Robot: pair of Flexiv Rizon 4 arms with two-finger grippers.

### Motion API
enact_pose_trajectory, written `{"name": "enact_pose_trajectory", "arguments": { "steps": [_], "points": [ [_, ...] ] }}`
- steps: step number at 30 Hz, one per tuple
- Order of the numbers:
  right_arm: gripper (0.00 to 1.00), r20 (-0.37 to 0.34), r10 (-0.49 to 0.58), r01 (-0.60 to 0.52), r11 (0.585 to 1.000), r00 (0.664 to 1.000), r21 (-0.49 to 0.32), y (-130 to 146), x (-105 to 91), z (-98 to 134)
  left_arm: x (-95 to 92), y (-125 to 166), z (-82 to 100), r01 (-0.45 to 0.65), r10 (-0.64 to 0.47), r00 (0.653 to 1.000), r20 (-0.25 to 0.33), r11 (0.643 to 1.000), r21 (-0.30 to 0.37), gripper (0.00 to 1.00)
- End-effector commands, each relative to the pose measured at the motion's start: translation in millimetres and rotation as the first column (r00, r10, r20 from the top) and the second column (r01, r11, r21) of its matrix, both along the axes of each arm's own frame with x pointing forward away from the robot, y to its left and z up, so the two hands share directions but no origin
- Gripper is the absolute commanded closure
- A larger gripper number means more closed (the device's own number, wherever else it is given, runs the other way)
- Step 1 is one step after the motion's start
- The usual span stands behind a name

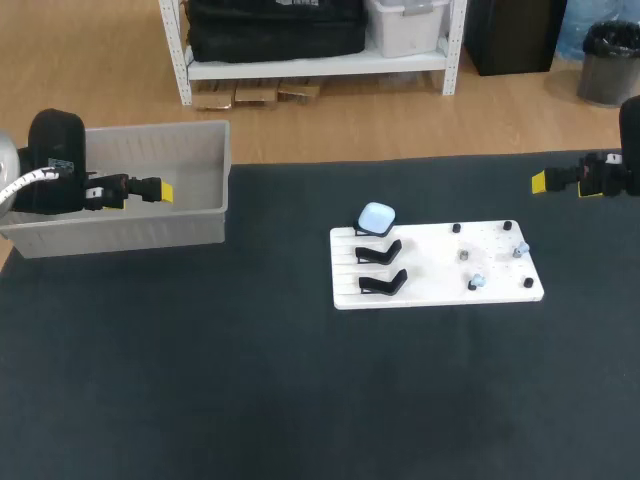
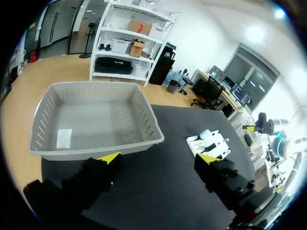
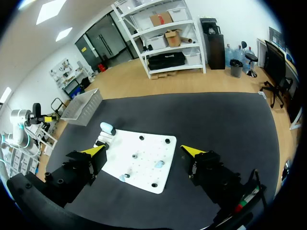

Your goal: Pick up each earbud case from the left stands, insert the matching earbuds, close the lid, and place the case in the box.

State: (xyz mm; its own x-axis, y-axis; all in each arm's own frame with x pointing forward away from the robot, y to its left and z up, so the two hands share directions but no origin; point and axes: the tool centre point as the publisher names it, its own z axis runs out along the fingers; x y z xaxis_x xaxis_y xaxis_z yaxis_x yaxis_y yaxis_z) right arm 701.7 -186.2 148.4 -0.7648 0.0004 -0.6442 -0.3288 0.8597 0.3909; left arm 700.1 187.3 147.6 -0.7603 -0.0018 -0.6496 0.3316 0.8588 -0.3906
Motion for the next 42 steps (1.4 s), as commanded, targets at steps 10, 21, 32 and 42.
{"name": "enact_pose_trajectory", "arguments": {
  "steps": [10, 21, 32, 42],
  "points": [
    [0.0, -0.001, -0.002, 0.002, 1.0, 1.0, -0.004, 0.4, -0.3, 0.6, -0.2, -1.8, 1.8, -0.006, 0.006, 1.0, -0.007, 1.0, 0.009, 0.0],
    [0.0, -0.001, -0.002, 0.002, 1.0, 1.0, -0.004, 0.4, -0.3, 0.6, -0.3, -2.6, 3.5, 0.037, -0.037, 0.999, 0.027, 0.999, -0.005, 0.0],
    [0.0, -0.001, -0.002, 0.002, 1.0, 1.0, -0.004, 0.4, -0.3, 0.6, 16.3, -26.6, 26.5, 0.298, -0.293, 0.938, 0.185, 0.954, -0.002, 0.0],
    [0.0, -0.001, -0.002, 0.002, 1.0, 1.0, -0.004, 0.4, -0.3, 0.6, 30.6, -62.7, 31.2, 0.562, -0.557, 0.784, 0.272, 0.824, 0.069, 0.0]
  ]
}}
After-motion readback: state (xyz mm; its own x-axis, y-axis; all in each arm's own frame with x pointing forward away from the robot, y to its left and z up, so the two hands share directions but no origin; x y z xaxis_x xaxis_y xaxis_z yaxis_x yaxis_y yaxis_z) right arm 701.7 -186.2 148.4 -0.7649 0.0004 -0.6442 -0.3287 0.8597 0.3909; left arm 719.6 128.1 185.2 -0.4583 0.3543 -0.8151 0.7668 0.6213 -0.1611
